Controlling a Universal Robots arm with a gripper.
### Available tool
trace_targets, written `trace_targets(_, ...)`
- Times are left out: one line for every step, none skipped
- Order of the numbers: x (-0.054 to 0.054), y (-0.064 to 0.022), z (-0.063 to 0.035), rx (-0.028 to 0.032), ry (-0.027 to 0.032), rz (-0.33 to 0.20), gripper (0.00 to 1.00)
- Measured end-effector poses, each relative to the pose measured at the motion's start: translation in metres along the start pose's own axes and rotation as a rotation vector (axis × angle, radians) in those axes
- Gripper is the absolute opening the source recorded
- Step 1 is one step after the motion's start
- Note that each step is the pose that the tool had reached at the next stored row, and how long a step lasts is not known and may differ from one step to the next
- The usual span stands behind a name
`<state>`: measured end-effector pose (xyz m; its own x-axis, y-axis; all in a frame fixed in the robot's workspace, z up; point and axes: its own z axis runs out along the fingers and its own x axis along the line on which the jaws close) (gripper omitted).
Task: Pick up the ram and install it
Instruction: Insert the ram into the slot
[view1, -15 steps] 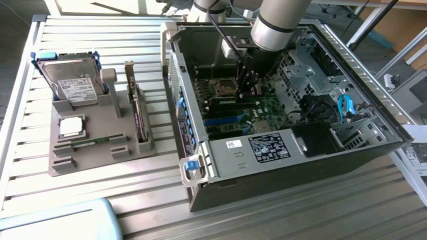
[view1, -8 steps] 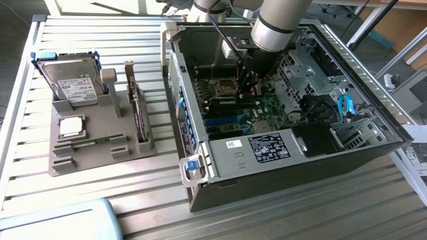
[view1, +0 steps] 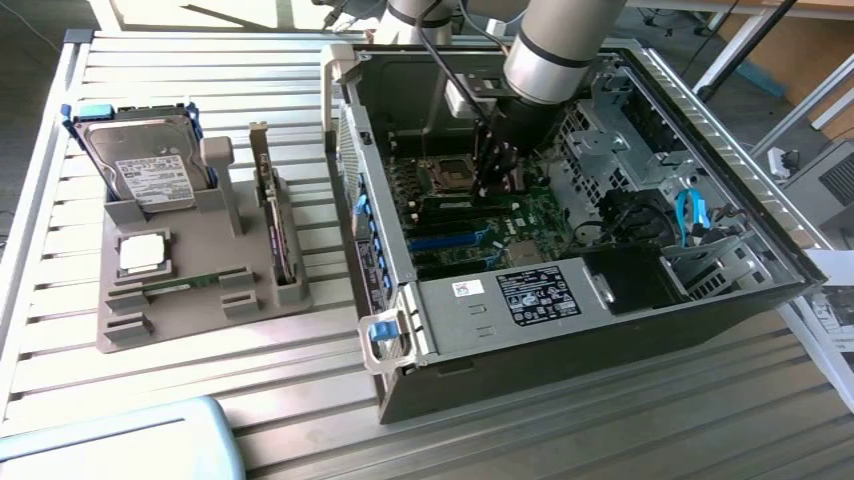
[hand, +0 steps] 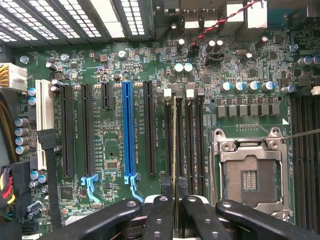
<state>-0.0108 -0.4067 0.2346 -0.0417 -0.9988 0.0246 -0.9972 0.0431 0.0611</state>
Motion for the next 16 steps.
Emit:
trace_targets(0.0000,-0.0008,0.0001,-0.0001,0.0001,0.000,0.13)
trace_targets(0.0000,-0.0014,0.0002,-0.0002,0.0001,0.000,0.13)
trace_targets(-0.0001,-0.0016,0.0003,-0.0001,0.0001,0.000,0.13)
trace_targets(-0.0001,-0.0017,0.0003,0.0000,0.0000,0.000,0.13)
trace_targets(-0.0001,-0.0017,0.0004,0.0000,0.0000,0.000,0.13)
trace_targets(-0.0001,-0.0017,0.0004,0.0000,-0.0001,0.000,0.13)
trace_targets(-0.0001,-0.0017,0.0004,0.0000,0.0000,0.000,0.13)
trace_targets(-0.0001,-0.0017,0.0005,0.0000,0.0000,0.000,0.13)
trace_targets(-0.0001,-0.0017,0.0005,0.0000,0.0000,-0.001,0.13)
trace_targets(-0.0001,-0.0018,0.0005,0.0001,0.0003,-0.004,0.13)
trace_targets(-0.0001,-0.0018,0.0006,0.0002,0.0005,-0.008,0.13)
trace_targets(-0.0001,-0.0018,0.0006,0.0003,0.0007,-0.012,0.13)
trace_targets(-0.0001,-0.0018,0.0006,0.0004,0.0009,-0.016,0.13)
trace_targets(-0.0001,-0.0017,0.0006,0.0006,0.0013,-0.022,0.13)
trace_targets(-0.0001,-0.0017,0.0006,0.0006,0.0015,-0.025,0.13)
trace_targets(0.0000,-0.0017,0.0006,0.0007,0.0015,-0.027,0.13)
